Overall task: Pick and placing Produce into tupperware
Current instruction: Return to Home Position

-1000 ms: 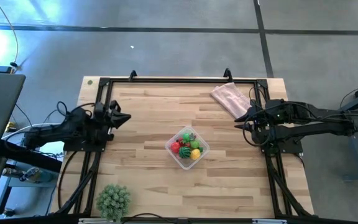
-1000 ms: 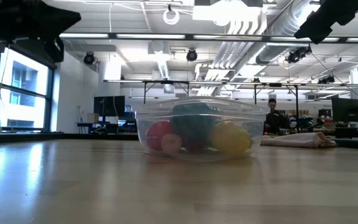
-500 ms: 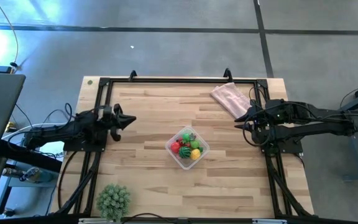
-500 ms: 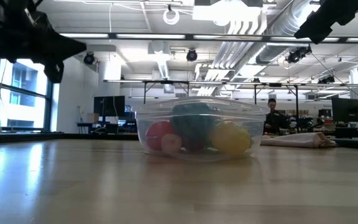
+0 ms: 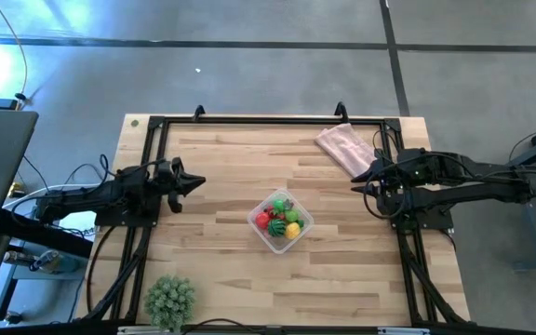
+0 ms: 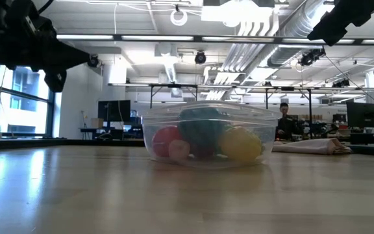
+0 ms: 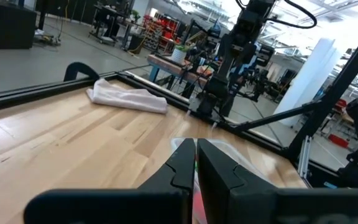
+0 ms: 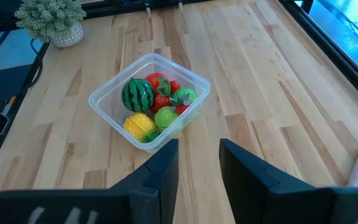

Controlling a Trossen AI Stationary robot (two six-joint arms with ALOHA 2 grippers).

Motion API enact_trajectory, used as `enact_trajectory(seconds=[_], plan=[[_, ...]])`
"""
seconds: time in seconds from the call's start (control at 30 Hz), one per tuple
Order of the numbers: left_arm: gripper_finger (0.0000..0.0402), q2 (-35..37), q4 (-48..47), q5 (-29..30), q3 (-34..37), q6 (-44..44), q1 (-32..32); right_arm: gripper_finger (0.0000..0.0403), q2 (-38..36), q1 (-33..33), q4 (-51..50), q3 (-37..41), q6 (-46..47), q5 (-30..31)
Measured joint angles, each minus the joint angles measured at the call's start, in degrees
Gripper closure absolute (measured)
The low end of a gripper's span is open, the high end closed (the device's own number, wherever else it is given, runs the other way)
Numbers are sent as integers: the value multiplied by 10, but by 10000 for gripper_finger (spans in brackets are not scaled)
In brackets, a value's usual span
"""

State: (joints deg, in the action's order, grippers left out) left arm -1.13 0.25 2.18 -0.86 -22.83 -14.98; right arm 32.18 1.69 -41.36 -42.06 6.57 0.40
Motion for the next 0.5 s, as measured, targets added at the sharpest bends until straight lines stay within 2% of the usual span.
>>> enact_trajectory(seconds=[0.1,0.23,0.37,0.5], plan=[[394,0,0,0,0,0,0,297,0,0,3,0,3,2],[394,0,0,0,0,0,0,297,4,0,46,0,30,36],[394,0,0,0,0,0,0,297,13,0,123,0,93,78],[394,0,0,0,0,0,0,297,25,7,268,0,34,127]])
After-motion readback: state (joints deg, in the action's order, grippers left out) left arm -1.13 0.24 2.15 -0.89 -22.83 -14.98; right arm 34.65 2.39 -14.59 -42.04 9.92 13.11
